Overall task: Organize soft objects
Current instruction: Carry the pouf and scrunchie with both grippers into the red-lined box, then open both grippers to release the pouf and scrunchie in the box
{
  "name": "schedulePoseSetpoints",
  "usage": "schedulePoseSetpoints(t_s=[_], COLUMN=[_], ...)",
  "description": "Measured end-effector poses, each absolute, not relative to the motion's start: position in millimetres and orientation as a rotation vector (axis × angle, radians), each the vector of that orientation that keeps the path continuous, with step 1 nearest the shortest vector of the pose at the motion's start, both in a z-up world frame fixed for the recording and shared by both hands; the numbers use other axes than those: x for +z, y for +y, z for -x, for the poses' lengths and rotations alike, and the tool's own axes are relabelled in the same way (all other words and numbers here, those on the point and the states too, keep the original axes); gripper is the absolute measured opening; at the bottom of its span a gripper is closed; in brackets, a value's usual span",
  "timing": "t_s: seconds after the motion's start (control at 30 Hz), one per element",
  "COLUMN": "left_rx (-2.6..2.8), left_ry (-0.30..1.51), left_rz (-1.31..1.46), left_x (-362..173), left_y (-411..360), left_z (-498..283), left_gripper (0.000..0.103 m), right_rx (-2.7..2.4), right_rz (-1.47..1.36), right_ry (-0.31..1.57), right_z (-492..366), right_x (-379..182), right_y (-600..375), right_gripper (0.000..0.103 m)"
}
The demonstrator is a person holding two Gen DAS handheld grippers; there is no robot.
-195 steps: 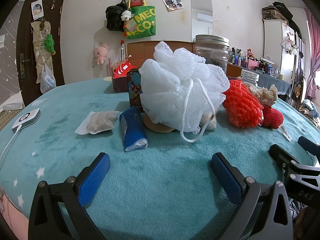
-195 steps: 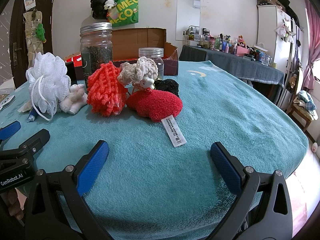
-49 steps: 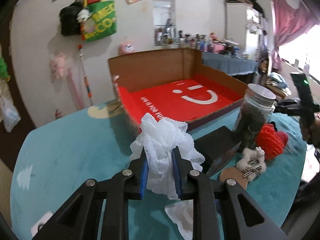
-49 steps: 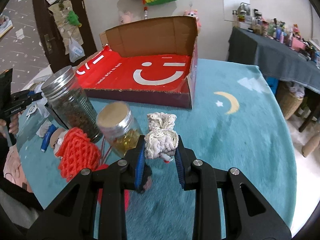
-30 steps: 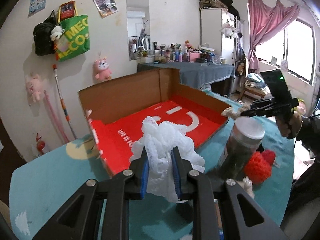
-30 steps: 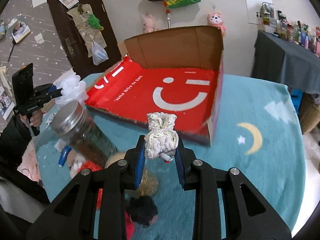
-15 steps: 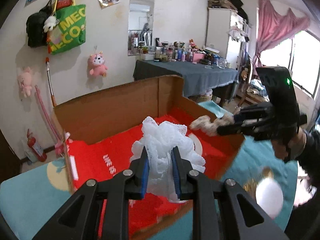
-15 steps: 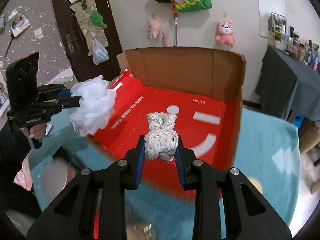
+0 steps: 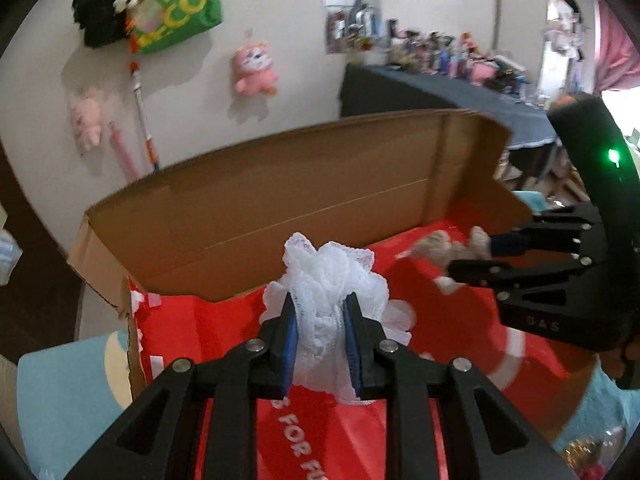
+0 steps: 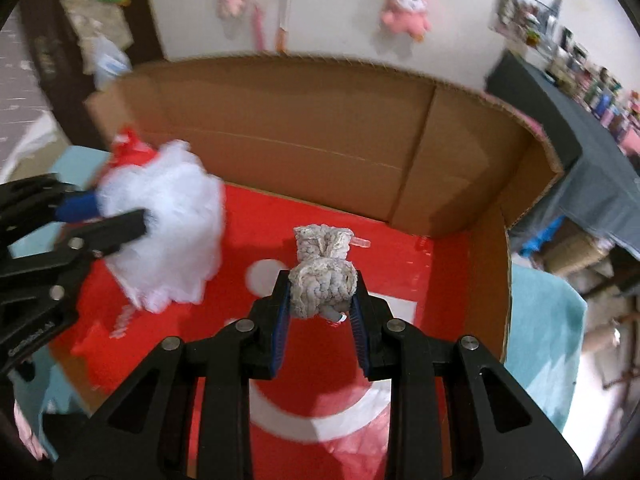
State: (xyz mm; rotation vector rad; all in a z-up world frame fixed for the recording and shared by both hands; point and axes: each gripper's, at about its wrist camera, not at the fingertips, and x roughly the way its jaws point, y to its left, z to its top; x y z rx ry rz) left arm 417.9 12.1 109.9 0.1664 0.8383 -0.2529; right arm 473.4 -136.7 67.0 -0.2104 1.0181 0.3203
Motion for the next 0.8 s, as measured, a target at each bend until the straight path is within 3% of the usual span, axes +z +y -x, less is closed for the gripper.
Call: schedulePoseSetpoints(t_s=[0.6,0.8], left_rx=[-0.18,-0.179], left_ry=[0.831,0.833], left_rz=[-0.213,-0.208], left_x=[95.8,95.3], left_y=[12.5,11.2], left_z=[-426.8,-426.1], left_gripper=[0.039,0.051], right_rx=[0.212,0.216], right_rz=[0.315,0.34], right_ry=[1.07,1.064], right_z=[-498.2,-493.2], right_x=[36.7,37.1], right_y=[-146.2,-130.9], right_gripper=[0.027,0.029])
